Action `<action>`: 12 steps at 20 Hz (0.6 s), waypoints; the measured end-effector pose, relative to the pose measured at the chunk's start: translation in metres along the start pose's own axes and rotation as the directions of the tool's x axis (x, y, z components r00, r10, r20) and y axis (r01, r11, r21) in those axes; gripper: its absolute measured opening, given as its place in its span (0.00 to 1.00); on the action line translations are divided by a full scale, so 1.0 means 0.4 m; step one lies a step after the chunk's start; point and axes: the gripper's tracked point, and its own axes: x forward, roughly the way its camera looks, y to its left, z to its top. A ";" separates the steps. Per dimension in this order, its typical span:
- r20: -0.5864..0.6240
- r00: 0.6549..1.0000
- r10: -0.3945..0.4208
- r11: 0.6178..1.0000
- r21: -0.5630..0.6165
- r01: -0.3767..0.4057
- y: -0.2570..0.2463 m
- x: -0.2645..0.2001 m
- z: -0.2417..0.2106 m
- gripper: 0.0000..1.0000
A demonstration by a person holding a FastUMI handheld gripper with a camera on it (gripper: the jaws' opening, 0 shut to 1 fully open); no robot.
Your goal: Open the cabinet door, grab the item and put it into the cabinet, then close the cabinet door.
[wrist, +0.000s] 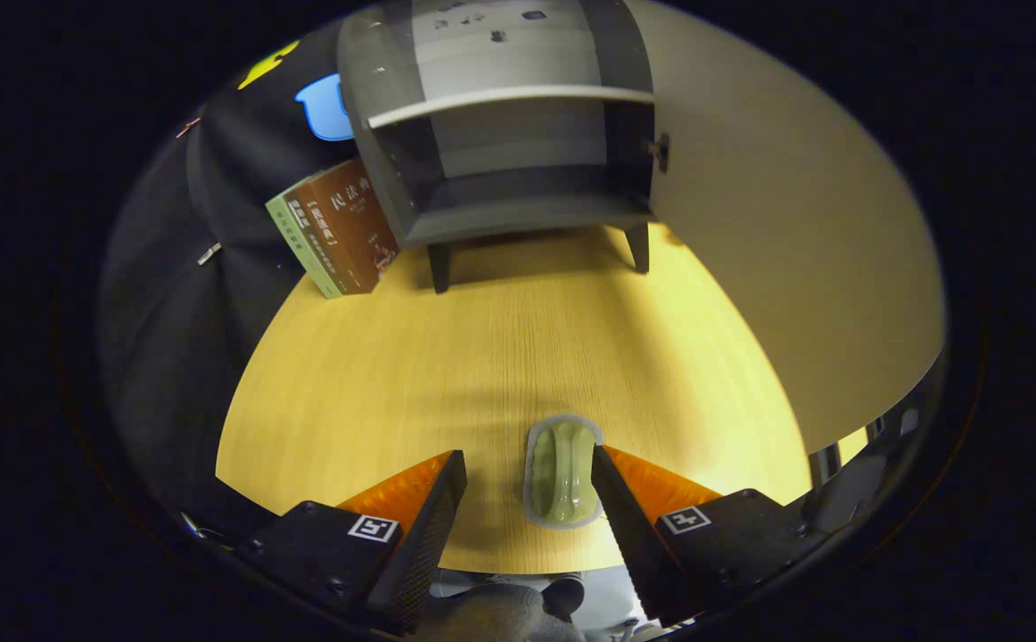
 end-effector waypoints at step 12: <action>-0.178 0.979 -0.099 0.994 -0.058 0.090 -0.072 0.127 -0.091 0.42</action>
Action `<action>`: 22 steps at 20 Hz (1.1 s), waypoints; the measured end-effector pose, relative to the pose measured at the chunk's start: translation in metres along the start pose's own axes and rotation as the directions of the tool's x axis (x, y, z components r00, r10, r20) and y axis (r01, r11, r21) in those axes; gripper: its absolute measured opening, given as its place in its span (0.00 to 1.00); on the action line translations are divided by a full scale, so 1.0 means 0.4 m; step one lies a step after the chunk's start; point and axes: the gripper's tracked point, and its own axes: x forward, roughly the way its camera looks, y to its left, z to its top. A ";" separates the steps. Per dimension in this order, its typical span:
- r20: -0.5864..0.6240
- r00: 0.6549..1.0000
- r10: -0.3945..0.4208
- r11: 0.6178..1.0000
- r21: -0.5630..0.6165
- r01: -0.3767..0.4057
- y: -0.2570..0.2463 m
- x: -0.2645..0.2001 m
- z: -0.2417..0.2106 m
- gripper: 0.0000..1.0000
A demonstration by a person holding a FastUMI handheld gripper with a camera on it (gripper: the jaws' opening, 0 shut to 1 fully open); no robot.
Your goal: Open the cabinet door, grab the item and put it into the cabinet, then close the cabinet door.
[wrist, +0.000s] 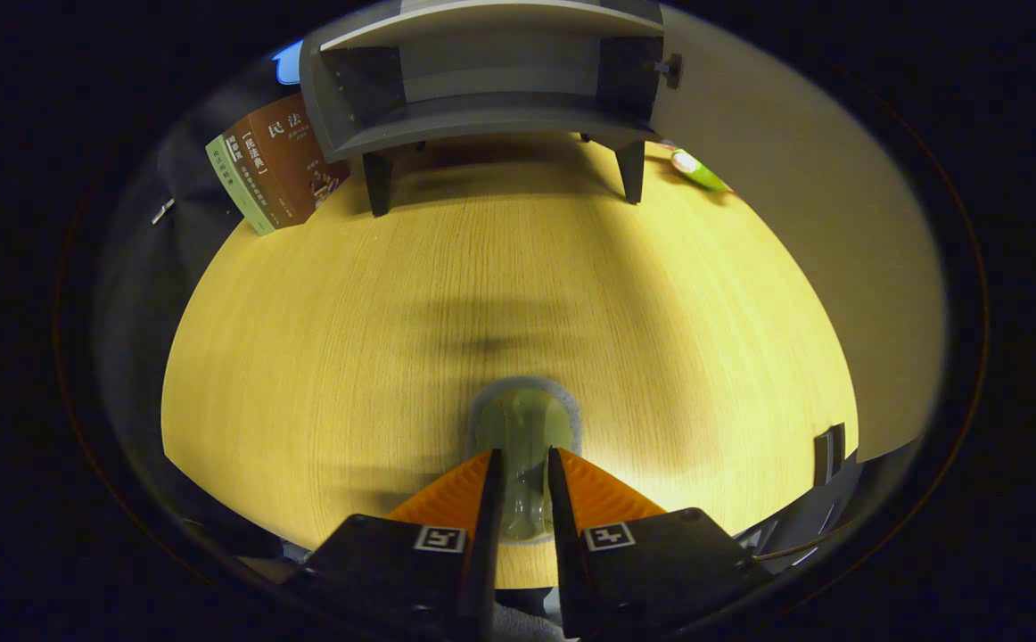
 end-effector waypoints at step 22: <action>0.146 0.987 0.068 0.997 0.011 -0.071 -0.005 -0.197 0.229 0.08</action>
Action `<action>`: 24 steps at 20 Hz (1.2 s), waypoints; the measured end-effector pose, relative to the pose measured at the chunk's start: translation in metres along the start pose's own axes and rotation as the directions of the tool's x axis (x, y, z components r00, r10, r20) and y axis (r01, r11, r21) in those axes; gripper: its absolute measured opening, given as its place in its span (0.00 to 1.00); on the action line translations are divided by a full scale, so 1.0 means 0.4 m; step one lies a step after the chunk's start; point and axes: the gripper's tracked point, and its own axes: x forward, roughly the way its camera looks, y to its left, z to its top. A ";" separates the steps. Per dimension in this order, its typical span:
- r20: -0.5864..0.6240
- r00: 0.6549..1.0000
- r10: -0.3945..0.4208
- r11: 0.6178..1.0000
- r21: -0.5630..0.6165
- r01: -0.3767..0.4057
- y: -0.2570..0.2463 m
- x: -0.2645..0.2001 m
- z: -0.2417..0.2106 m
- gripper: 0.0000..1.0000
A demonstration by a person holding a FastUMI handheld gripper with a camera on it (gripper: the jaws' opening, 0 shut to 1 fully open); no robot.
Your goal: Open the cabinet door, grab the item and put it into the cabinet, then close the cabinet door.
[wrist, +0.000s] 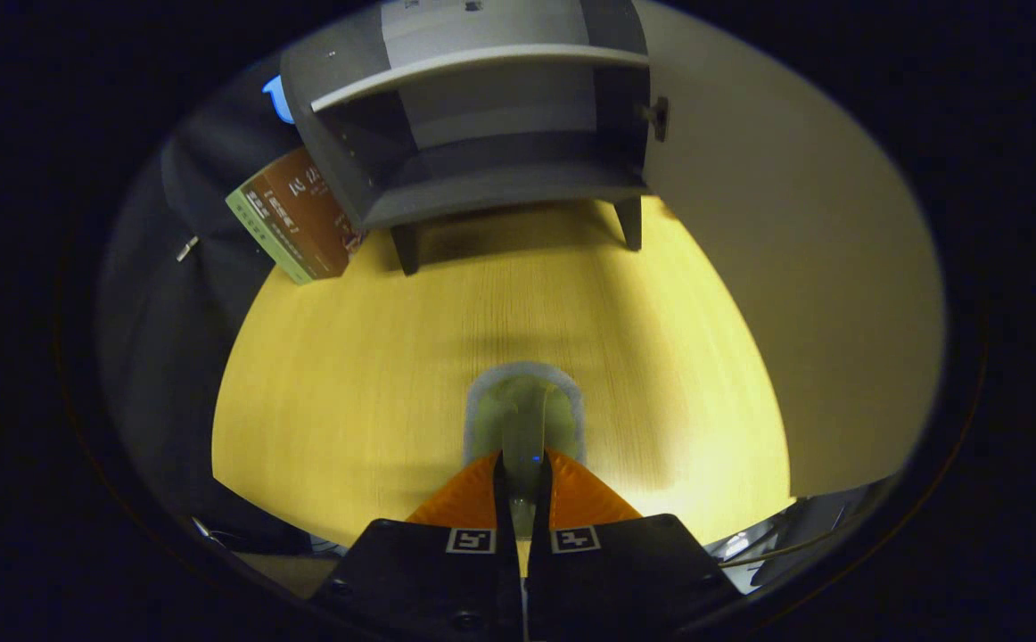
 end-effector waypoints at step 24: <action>0.519 0.854 0.038 0.999 -0.033 -0.025 0.119 -0.093 1.007 0.07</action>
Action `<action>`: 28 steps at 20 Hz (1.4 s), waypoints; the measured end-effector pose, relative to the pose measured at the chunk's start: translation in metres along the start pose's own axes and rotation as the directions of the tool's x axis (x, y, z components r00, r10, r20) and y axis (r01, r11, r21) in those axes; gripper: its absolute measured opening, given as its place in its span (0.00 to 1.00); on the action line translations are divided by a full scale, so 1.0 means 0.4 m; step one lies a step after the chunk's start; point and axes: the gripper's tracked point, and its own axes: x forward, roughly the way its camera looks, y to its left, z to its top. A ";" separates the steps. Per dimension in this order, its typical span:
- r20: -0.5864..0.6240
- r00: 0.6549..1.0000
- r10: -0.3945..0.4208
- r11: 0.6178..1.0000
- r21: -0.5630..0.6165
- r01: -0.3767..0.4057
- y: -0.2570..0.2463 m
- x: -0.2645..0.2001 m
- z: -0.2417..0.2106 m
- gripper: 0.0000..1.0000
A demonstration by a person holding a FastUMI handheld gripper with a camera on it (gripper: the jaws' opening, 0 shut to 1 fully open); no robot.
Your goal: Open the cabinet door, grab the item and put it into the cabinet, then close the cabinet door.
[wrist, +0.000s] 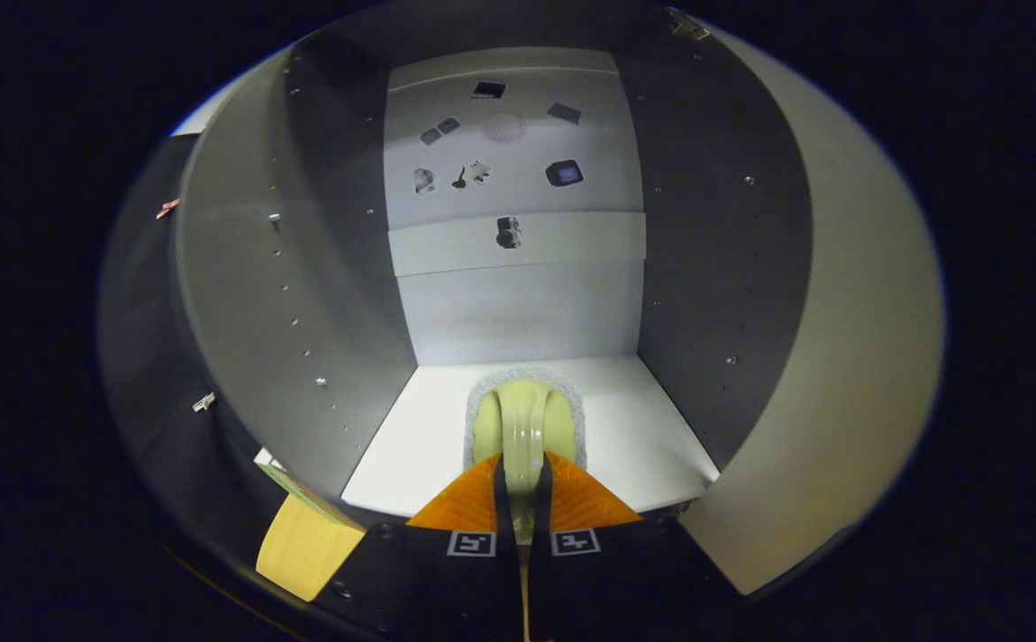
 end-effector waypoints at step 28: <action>0.205 0.978 0.045 0.996 -0.084 -0.028 0.044 0.141 0.097 0.49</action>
